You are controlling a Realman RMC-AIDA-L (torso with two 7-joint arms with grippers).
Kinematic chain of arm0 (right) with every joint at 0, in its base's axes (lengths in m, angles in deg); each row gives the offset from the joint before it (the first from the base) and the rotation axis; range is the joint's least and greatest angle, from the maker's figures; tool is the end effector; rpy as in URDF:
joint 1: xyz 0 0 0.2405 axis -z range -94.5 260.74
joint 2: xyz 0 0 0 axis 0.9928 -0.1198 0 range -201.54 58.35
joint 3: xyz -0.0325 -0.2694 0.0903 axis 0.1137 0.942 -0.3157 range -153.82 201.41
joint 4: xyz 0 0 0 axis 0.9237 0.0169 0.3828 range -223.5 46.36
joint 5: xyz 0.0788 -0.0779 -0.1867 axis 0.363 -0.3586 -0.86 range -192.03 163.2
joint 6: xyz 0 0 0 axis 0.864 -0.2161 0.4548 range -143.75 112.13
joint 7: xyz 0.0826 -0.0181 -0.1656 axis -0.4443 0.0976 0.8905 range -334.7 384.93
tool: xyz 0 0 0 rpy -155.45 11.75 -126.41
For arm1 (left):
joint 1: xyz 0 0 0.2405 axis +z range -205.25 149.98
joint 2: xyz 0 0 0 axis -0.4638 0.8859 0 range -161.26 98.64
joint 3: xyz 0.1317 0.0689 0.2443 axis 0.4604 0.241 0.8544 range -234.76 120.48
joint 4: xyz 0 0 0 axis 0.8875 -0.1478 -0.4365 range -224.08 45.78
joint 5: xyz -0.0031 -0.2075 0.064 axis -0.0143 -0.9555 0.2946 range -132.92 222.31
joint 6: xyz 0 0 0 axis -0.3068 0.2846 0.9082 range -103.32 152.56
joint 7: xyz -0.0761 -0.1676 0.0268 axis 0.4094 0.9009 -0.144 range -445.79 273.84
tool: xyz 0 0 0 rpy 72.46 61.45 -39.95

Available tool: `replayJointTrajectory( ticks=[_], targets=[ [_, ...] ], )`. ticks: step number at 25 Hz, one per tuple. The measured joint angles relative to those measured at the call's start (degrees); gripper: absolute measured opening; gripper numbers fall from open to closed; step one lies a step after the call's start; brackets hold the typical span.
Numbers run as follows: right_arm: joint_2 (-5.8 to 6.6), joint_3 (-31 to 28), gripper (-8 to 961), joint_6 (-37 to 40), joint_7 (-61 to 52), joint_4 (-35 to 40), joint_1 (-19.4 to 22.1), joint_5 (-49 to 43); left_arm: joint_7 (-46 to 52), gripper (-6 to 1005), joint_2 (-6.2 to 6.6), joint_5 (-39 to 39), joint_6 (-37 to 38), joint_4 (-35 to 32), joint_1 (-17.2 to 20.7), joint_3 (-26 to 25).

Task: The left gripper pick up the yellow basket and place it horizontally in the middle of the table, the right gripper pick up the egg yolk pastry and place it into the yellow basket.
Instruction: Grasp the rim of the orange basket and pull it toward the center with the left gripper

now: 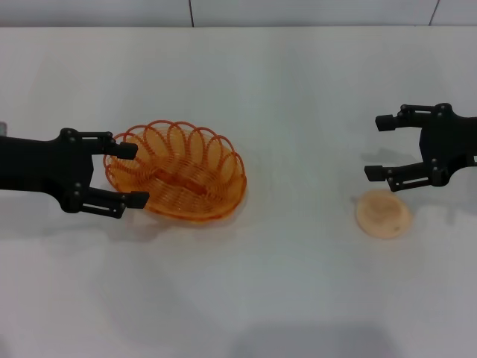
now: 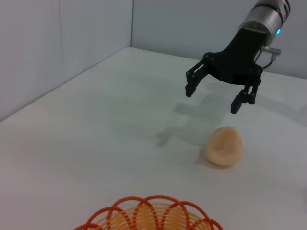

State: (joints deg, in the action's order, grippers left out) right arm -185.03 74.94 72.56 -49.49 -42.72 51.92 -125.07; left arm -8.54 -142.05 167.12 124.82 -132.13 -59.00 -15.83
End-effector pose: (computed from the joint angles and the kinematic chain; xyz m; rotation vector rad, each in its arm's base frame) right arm 0.2588 0.3879 -0.0123 -2.8074 0.1915 0.4647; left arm -0.2918 0.3554 0.0102 -2.9322 -0.3840 -0.4098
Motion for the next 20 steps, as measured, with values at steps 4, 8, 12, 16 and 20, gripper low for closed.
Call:
replayJointTrajectory(
  ticks=[4,8,12,16,20],
  targets=[
    [-0.06,0.0,873,-0.04,0.0,0.01,0.0,-0.01,0.0,854,0.0,0.0,-0.28,0.04,-0.01,0.0],
    [-0.12,0.0,873,-0.07,-0.01,0.02,0.0,-0.03,0.0,848,0.0,0.0,-0.28,0.1,-0.01,0.0],
    [-0.12,0.0,873,-0.1,-0.02,0.03,0.0,-0.07,0.0,842,-0.02,0.0,-0.28,0.1,-0.01,-0.03],
    [-0.12,0.0,873,-0.43,-0.02,0.03,0.0,-0.1,0.49,836,-0.15,0.0,-0.27,-0.04,0.04,-0.03],
    [-0.23,0.0,873,-0.88,-0.02,0.03,0.0,-0.1,1.94,830,-0.24,0.0,-0.1,-0.33,-0.02,0.0]
  ],
)
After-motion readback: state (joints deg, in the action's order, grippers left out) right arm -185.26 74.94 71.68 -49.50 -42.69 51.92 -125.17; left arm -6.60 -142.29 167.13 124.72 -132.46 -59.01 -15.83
